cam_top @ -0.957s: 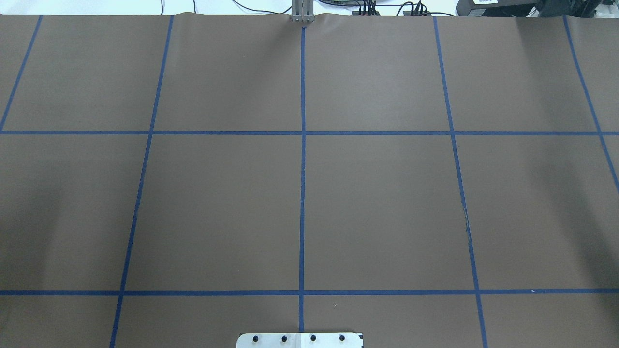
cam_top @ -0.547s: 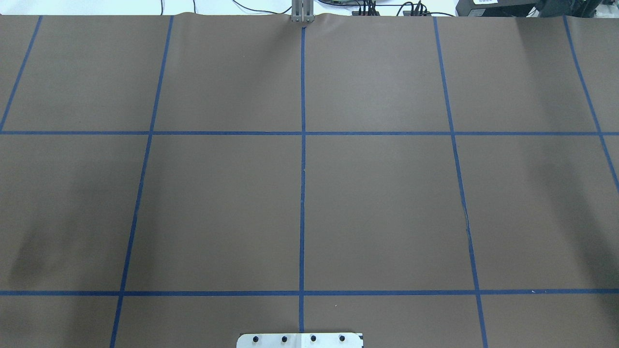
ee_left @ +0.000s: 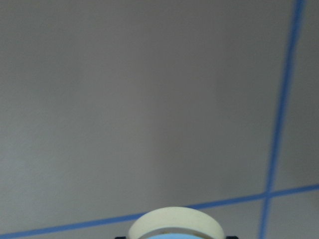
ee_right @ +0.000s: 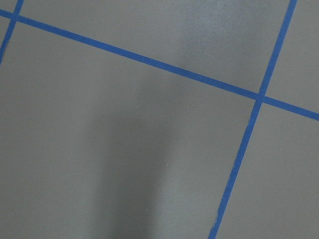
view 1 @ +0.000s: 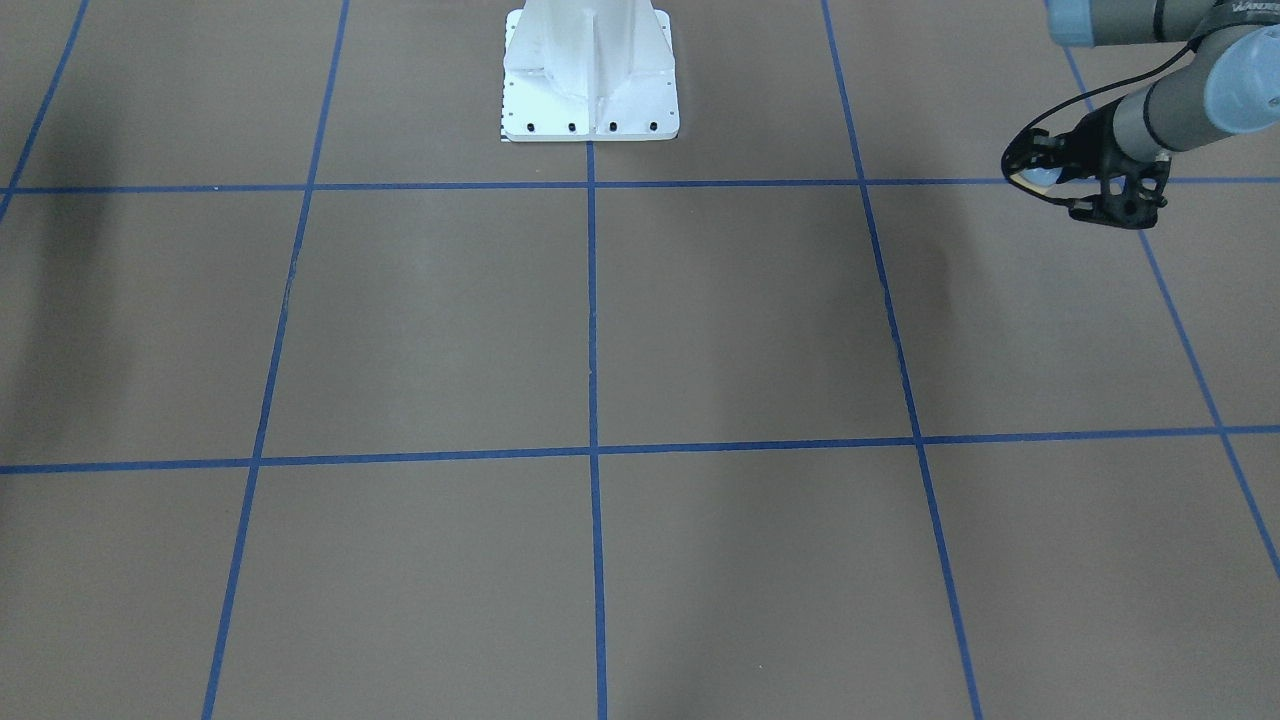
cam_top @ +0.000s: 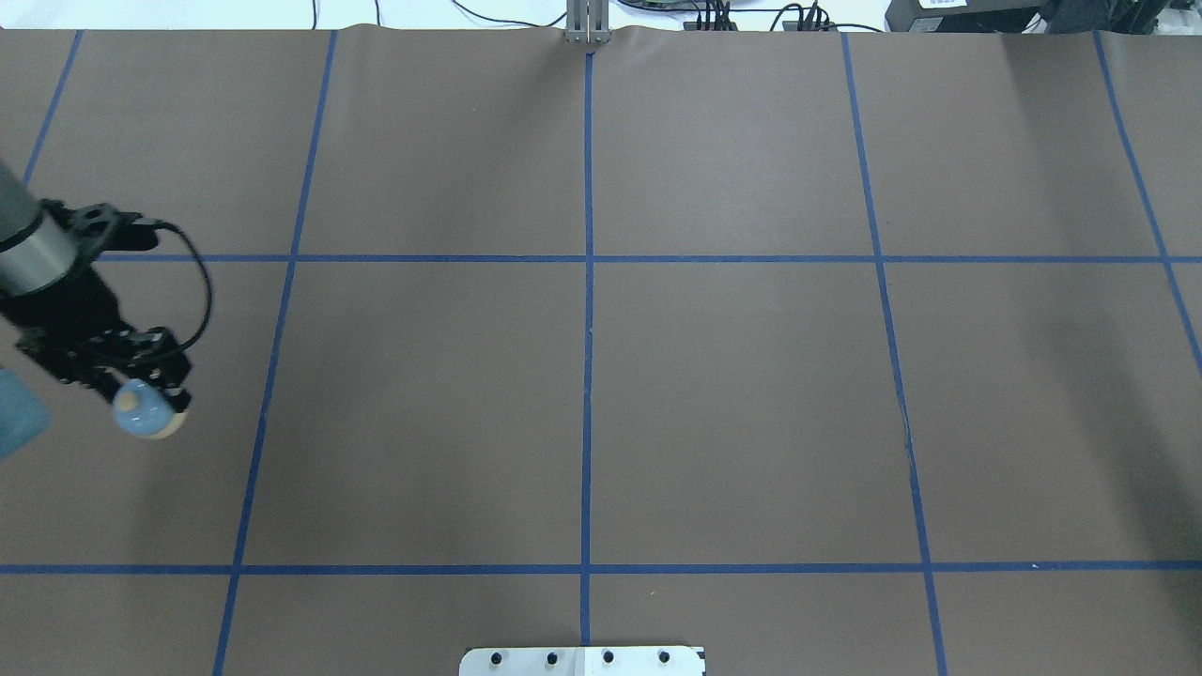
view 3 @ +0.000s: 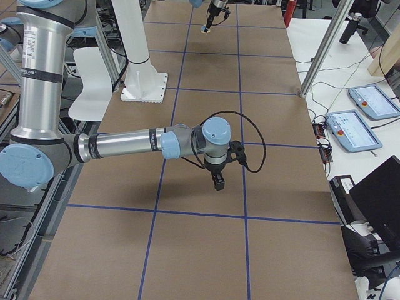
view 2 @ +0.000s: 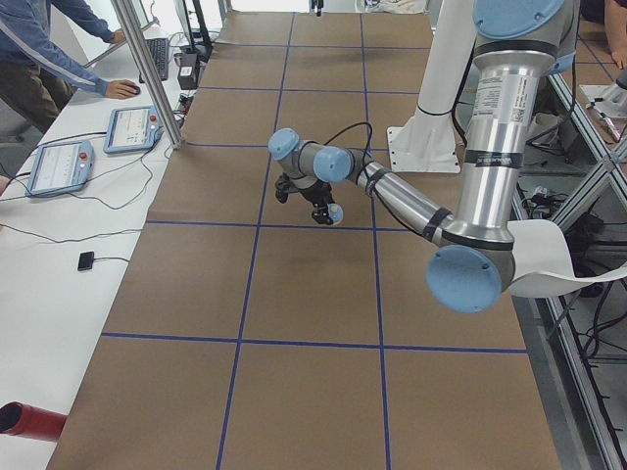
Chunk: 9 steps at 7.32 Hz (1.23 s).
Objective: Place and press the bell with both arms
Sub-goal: 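Carry the blue bell with the left gripper to the table center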
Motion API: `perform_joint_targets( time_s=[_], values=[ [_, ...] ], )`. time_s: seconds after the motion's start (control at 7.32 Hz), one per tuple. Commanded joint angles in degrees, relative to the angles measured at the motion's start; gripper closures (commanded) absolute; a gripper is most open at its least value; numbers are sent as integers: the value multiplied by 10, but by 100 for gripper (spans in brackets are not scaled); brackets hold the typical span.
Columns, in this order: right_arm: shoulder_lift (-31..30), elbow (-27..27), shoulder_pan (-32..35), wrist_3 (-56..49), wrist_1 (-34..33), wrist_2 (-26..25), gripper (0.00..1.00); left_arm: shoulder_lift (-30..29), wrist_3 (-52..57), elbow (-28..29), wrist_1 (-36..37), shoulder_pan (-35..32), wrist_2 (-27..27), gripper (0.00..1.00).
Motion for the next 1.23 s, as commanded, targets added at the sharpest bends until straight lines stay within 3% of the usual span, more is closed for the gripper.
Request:
perform_joint_targets(
  time_s=[0.0, 0.27, 0.41, 0.55, 0.68, 0.82, 1.09],
  values=[
    [0, 0, -2, 0, 0, -1, 0, -204, -142, 122, 4, 67, 5, 100],
    [-2, -1, -2, 4, 0, 0, 0, -327, -200, 222, -3, 113, 10, 100],
    [-2, -2, -2, 4, 0, -1, 0, -398, -223, 299, -17, 128, 30, 100],
    [-2, -2, -3, 4, -1, -1, 0, -463, -247, 416, -85, 149, 53, 100],
    [-2, -2, -4, 4, 0, 0, 0, -492, -309, 512, -211, 157, 77, 100],
    [-2, -2, -4, 5, 0, 1, 0, -492, -325, 535, -245, 160, 82, 100],
    [-2, -2, -5, 5, -1, 2, 0, -499, -325, 548, -247, 169, 107, 95]
  ],
)
